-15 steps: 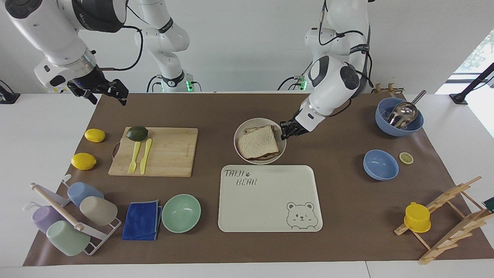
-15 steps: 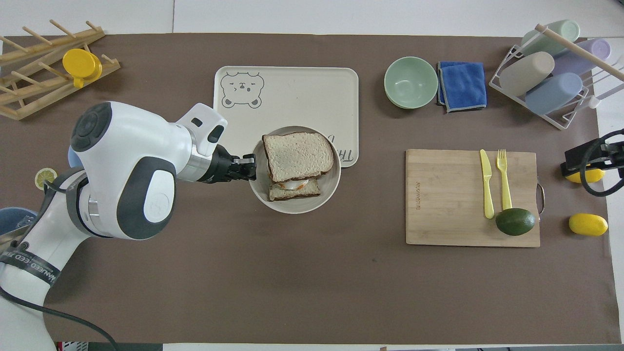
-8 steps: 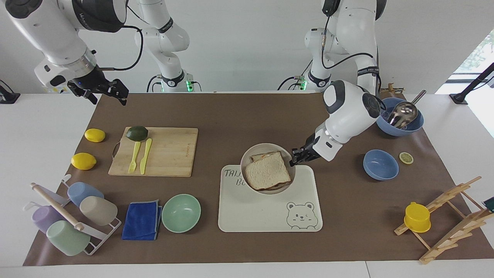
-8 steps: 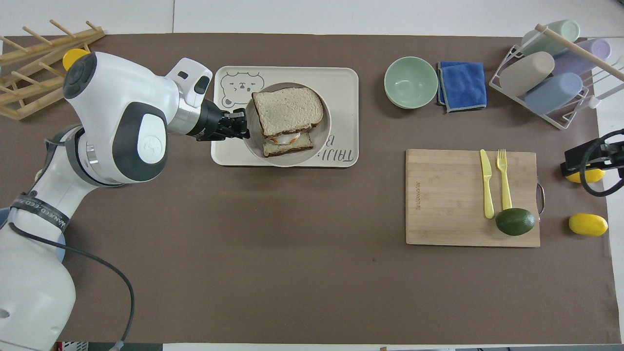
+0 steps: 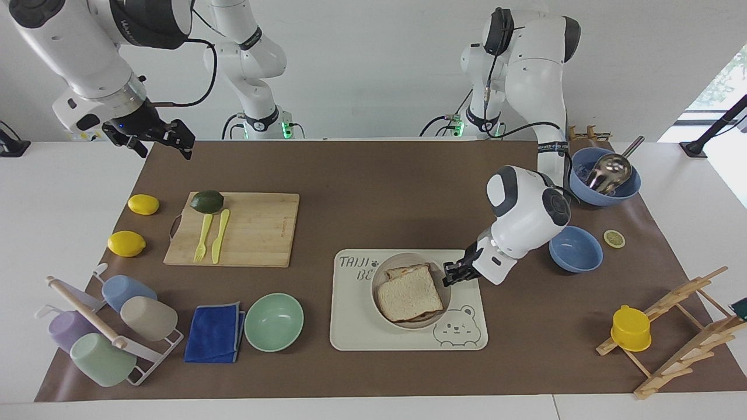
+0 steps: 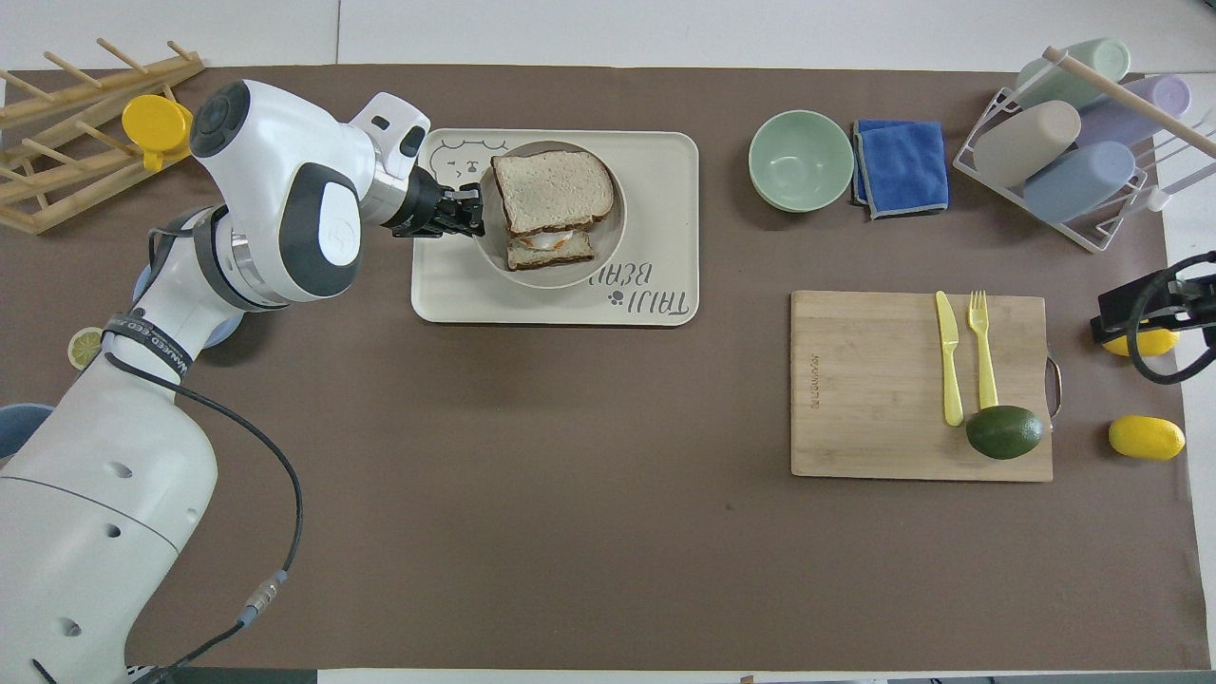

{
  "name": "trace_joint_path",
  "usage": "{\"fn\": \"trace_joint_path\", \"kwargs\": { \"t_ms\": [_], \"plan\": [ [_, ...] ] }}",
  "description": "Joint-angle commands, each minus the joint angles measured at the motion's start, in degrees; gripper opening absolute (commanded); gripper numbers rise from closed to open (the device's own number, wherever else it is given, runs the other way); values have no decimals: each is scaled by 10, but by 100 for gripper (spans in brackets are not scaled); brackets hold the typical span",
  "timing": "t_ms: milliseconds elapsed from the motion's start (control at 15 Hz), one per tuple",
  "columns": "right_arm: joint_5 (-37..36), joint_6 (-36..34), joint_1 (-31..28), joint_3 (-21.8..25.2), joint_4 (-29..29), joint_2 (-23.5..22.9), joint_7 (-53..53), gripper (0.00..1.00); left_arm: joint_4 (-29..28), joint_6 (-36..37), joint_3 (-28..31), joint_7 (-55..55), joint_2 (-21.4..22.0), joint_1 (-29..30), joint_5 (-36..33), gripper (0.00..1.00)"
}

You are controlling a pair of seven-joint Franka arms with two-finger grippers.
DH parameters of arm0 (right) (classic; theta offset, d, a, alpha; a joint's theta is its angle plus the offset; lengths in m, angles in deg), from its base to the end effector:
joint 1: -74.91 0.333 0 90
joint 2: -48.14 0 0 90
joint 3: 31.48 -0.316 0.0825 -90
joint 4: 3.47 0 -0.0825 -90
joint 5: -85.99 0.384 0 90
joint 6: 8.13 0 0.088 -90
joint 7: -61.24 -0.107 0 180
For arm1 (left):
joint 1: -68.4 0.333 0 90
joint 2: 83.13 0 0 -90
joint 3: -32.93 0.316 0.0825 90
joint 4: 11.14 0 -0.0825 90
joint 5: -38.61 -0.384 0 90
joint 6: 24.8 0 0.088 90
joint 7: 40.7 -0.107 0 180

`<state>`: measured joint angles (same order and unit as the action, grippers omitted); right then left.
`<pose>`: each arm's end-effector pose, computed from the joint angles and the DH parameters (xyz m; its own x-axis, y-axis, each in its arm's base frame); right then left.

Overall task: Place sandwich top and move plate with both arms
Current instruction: 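Open the left gripper and pull it back from the plate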

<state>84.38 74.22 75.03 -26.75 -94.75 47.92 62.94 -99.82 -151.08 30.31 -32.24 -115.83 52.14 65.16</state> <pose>0.5376 -0.0466 0.6015 0.9857 -0.0535 -0.1597 -0.0504 -0.9984 0.0237 0.6682 -0.2393 0.3295 0.9961 0.0812 -0.0336 0.0878 -0.9109 0.4031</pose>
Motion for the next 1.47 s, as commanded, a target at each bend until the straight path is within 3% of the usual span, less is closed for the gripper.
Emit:
{"fn": "trace_joint_path", "kwargs": {
  "t_ms": [0, 267, 333, 400, 733, 1000, 1067, 1267, 1400],
  "plan": [
    [-25, -5, -1, -35, 1, 4, 1, 100, -30, -40, 2, -22, 8, -9, -5, 0],
    [-57, -6, -2, -62, 2, 4, 15, 100, -31, -36, 2, -22, 9, -8, -5, 0],
    [-57, -6, -3, -62, 2, 4, 24, 100, -31, -35, 2, -23, 9, -8, -5, 41],
    [-50, -6, -9, -61, 2, 4, 27, 100, -28, -31, 2, -23, 10, -8, -5, 99],
    [-16, -6, -11, -57, 4, 3, 27, 100, 25, 73, 3, -23, 17, 28, -11, 100],
    [7, -11, -12, -55, 3, 3, 27, 100, 13, 150, 37, -12, 102, 48, -13, 100],
    [8, -11, -12, -55, 3, 3, 27, 100, 13, 182, 52, -12, 120, 48, -30, 100],
    [8, -11, -12, -55, 3, 4, 27, 100, 15, 245, 58, -16, 183, 41, -179, 100],
    [8, -11, -12, -54, 3, 3, 23, 100, 14, 280, 60, -15, 221, 47, -205, 100]
  ]
}}
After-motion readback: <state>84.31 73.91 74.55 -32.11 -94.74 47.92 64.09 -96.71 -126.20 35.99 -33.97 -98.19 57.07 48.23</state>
